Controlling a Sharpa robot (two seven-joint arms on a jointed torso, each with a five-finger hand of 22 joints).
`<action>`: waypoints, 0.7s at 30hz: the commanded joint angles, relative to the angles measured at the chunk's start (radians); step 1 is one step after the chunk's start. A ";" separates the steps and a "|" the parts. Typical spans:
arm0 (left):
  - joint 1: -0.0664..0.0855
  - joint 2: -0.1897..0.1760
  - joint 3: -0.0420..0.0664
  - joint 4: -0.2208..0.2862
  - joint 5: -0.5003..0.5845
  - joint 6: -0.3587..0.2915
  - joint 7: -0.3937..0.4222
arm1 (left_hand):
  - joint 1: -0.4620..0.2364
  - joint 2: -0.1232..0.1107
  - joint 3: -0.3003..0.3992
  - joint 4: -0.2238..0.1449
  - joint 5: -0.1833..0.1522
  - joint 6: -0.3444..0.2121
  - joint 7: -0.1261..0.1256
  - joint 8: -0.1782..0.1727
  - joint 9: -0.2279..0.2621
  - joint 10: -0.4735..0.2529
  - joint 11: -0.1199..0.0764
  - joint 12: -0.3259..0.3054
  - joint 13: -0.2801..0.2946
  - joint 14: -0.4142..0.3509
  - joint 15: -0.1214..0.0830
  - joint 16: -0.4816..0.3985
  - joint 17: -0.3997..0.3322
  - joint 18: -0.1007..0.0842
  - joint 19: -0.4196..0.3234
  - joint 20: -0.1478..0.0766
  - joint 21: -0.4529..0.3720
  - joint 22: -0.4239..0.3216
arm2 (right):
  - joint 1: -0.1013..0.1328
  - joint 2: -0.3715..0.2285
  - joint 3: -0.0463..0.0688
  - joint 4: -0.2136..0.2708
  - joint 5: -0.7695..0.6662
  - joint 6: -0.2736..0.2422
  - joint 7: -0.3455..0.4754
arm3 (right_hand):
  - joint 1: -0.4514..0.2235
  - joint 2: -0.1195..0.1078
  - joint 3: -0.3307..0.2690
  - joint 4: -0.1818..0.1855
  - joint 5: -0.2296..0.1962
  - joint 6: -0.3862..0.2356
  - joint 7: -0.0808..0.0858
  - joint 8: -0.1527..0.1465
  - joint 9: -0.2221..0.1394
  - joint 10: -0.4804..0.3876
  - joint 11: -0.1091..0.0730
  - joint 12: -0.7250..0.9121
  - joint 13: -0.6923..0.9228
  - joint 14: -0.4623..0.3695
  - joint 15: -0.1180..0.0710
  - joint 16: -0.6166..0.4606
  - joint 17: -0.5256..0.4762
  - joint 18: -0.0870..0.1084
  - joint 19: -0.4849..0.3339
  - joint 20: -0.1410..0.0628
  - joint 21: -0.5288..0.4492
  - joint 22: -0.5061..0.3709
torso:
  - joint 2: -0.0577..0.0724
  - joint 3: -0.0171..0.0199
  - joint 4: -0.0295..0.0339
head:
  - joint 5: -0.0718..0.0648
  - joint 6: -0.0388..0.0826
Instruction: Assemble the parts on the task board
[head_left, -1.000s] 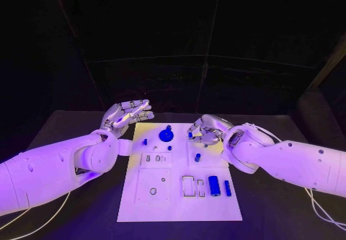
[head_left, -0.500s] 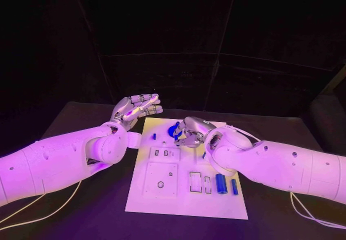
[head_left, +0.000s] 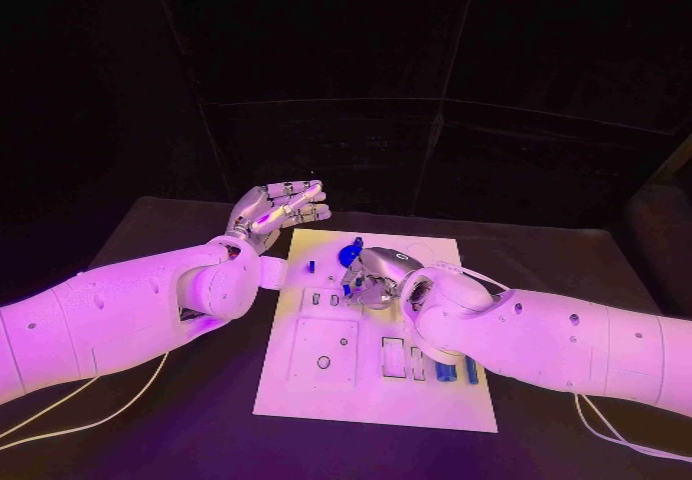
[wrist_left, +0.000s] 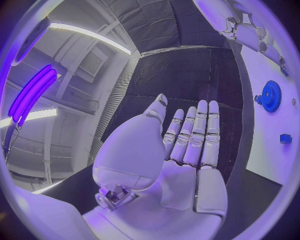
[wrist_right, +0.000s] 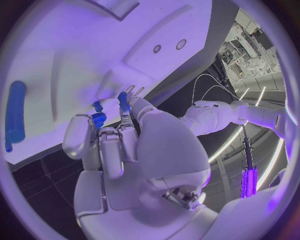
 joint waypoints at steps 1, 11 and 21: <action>0.002 0.002 0.001 -0.001 0.001 0.014 0.003 | -0.006 0.008 0.002 -0.005 -0.002 -0.009 0.048 -0.006 -0.001 -0.007 -0.001 0.000 -0.001 0.002 0.000 -0.003 0.001 0.012 0.007 0.001 -0.006 -0.001 | 0.000 0.006 -0.001 -0.006 -0.027 0.007 -0.010 | -0.005 0.003 0.008 0.002 0.008 0.024 -0.011 0.006 0.003 -0.003 -0.001 0.000 0.092 0.106 -0.009 0.004 0.263 -0.011 -0.006 -0.001 -0.006 0.000 | 0.001 0.0025 0.0015 | 0.000 -0.002; 0.002 0.004 0.001 -0.003 0.001 0.016 0.002 | -0.006 0.008 0.002 -0.005 -0.002 -0.009 0.048 -0.006 -0.001 -0.007 -0.001 0.000 -0.001 0.002 0.000 -0.003 0.001 0.012 0.007 0.001 -0.006 -0.001 | -0.008 0.017 -0.002 -0.020 -0.032 -0.004 0.002 | -0.006 0.002 0.009 0.002 0.010 0.025 -0.011 0.006 0.003 -0.002 -0.001 0.001 0.093 0.106 -0.009 0.004 0.263 -0.011 -0.006 -0.002 -0.006 0.000 | 0.001 0.0016 0.0010 | 0.000 -0.005; 0.002 0.005 0.001 -0.004 0.001 0.017 0.001 | -0.008 0.009 0.001 -0.005 -0.002 -0.009 0.048 -0.006 -0.001 -0.006 -0.001 0.001 -0.001 0.003 0.000 -0.003 0.001 0.012 0.008 0.001 -0.006 -0.002 | -0.015 0.021 -0.002 -0.012 -0.017 -0.029 0.014 | -0.009 -0.002 0.010 0.001 0.012 0.027 -0.011 0.006 0.003 -0.001 -0.001 0.003 0.095 0.106 -0.009 0.004 0.263 -0.011 -0.005 -0.002 -0.006 0.001 | 0.001 0.0013 0.0023 | -0.001 -0.006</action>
